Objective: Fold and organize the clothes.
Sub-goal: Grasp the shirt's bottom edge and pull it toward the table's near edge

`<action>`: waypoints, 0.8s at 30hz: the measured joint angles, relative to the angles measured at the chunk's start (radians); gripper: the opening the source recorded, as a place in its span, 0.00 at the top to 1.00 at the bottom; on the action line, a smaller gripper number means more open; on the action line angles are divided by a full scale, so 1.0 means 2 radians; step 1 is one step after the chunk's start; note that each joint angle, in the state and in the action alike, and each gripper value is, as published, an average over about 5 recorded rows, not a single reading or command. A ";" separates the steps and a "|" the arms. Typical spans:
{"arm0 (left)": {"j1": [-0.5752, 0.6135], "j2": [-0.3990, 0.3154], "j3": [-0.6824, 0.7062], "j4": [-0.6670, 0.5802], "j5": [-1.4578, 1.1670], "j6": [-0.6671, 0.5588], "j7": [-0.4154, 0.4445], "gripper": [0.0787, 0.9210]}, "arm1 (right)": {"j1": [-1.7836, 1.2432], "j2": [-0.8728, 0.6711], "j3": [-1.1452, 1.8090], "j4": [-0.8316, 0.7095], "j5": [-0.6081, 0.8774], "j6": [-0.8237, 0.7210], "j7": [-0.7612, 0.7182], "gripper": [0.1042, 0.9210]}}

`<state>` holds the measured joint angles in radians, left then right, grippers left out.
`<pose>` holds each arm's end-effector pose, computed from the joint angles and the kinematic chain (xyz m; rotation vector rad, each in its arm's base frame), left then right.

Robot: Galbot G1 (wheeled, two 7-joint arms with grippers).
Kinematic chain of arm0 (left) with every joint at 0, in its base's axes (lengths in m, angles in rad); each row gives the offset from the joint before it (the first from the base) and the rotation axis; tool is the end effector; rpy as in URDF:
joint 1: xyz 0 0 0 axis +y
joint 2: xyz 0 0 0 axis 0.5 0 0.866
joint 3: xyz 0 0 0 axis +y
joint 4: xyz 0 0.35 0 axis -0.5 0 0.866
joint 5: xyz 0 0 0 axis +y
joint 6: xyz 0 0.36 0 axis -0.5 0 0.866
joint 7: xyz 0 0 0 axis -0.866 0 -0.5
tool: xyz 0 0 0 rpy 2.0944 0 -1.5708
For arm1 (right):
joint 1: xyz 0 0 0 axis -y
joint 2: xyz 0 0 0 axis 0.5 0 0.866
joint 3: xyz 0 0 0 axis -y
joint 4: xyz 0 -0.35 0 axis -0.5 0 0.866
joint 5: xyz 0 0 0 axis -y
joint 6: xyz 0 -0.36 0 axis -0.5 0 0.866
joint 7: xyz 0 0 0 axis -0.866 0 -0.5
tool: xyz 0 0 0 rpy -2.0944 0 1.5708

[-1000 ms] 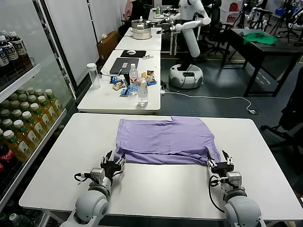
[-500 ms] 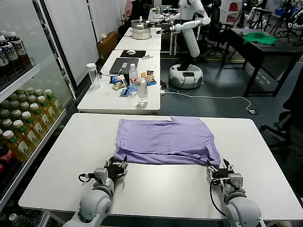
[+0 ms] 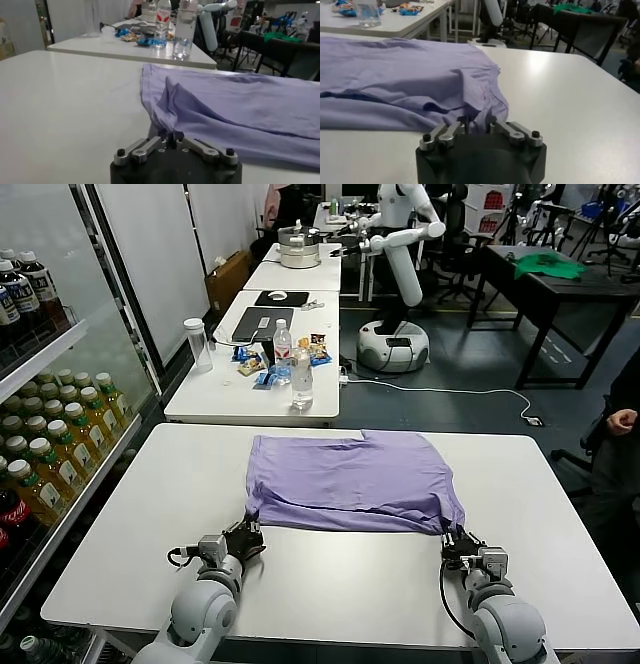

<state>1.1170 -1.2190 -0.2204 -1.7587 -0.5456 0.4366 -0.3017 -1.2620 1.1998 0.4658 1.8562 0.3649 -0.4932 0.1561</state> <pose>0.3157 -0.0017 -0.3246 -0.1302 -2.6595 0.1109 0.2860 -0.0716 -0.3070 0.0036 -2.6830 0.0757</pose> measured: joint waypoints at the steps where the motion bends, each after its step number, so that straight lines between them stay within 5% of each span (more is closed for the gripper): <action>1: 0.001 0.000 -0.001 -0.001 -0.002 0.000 0.000 0.96 | -0.001 0.000 0.000 0.000 0.001 0.000 0.000 0.96; 12: 0.033 0.010 -0.012 -0.033 -0.017 -0.005 0.006 0.96 | -0.035 0.001 0.017 0.033 -0.001 -0.005 -0.001 0.97; 24: 0.146 0.025 -0.042 -0.137 -0.005 0.003 0.003 0.96 | -0.163 0.009 0.065 0.143 -0.017 -0.005 -0.006 0.97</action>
<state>1.4092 -1.1692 -0.3035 -2.0330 -0.5563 0.4435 -0.2949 -1.5880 1.2186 0.5952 2.1420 0.3300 -0.5034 0.1433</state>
